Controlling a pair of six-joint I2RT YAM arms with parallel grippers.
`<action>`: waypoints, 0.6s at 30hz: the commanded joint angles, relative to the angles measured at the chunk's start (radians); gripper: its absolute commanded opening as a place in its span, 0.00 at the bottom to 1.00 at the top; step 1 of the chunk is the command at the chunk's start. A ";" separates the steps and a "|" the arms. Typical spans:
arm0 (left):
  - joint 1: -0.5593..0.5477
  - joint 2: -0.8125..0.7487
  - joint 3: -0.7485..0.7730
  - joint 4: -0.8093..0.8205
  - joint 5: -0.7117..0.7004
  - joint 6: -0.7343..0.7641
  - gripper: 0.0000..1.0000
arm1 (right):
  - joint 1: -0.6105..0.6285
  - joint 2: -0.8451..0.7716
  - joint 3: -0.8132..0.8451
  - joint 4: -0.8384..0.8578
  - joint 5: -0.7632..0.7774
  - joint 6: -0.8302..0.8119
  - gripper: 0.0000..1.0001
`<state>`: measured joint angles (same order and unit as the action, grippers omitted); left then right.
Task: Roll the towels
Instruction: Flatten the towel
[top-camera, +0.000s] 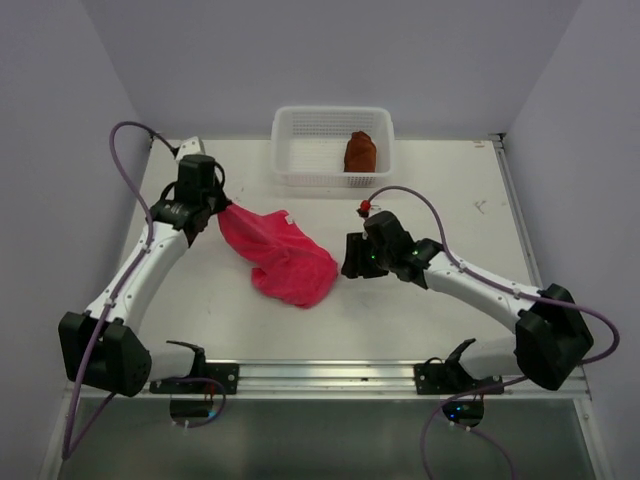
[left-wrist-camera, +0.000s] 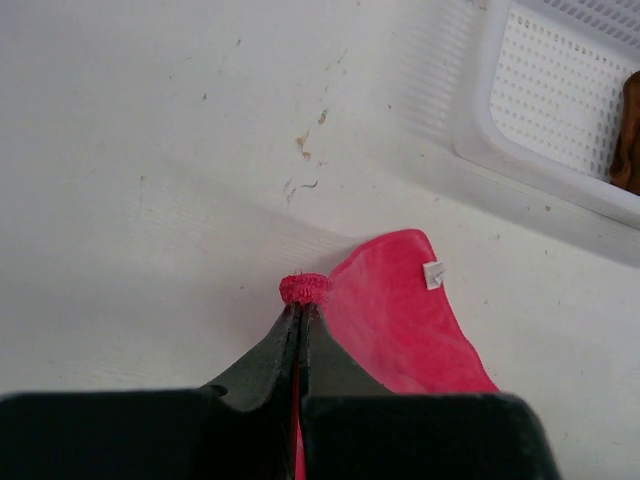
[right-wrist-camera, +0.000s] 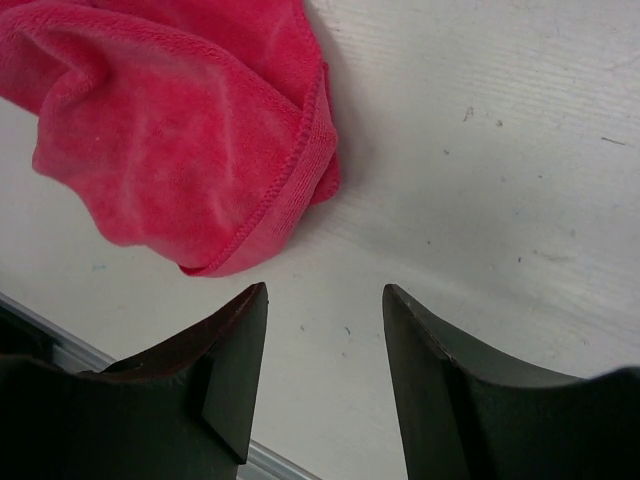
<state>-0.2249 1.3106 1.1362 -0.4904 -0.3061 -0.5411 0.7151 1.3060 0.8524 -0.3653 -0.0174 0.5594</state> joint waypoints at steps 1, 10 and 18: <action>0.009 -0.075 -0.045 -0.025 0.030 -0.016 0.00 | 0.007 0.090 0.054 0.107 -0.015 0.069 0.54; 0.009 -0.152 -0.055 -0.036 0.085 0.009 0.00 | 0.079 0.275 0.154 0.213 -0.027 0.112 0.56; 0.009 -0.174 -0.055 -0.045 0.061 0.023 0.00 | 0.133 0.403 0.208 0.046 0.203 0.200 0.50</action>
<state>-0.2230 1.1671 1.0817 -0.5400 -0.2329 -0.5377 0.8463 1.6855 1.0328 -0.2485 0.0696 0.6945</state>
